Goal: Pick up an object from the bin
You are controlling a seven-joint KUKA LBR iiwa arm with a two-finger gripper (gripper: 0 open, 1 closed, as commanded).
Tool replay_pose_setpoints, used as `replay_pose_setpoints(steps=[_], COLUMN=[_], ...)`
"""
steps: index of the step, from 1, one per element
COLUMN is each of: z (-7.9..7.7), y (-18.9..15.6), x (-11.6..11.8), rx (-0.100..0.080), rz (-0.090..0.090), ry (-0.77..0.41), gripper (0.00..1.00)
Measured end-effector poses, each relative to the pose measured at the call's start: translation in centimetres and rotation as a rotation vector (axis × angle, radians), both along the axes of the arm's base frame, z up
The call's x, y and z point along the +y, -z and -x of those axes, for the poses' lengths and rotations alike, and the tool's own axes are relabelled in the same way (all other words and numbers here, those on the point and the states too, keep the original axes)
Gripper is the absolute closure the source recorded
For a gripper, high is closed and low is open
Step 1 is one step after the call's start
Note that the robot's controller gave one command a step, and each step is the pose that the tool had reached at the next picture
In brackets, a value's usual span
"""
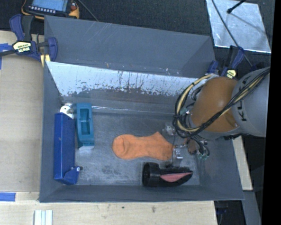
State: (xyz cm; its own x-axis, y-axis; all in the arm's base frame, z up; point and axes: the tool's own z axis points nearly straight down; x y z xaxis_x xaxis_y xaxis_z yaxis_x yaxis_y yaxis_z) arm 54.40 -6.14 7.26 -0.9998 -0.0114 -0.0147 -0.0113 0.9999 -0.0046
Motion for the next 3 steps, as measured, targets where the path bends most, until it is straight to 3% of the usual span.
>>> replay_pose_setpoints(steps=[1,2,3], z=[-0.26,-0.25,-0.25], y=[-2.81,-2.79,-2.79], x=[-4.55,-4.48,-4.48], rx=[0.01,0.011,0.011], rz=[-0.004,-0.004,-0.004], ry=[0.057,0.056,0.055], gripper=[1.0,0.0,0.0])
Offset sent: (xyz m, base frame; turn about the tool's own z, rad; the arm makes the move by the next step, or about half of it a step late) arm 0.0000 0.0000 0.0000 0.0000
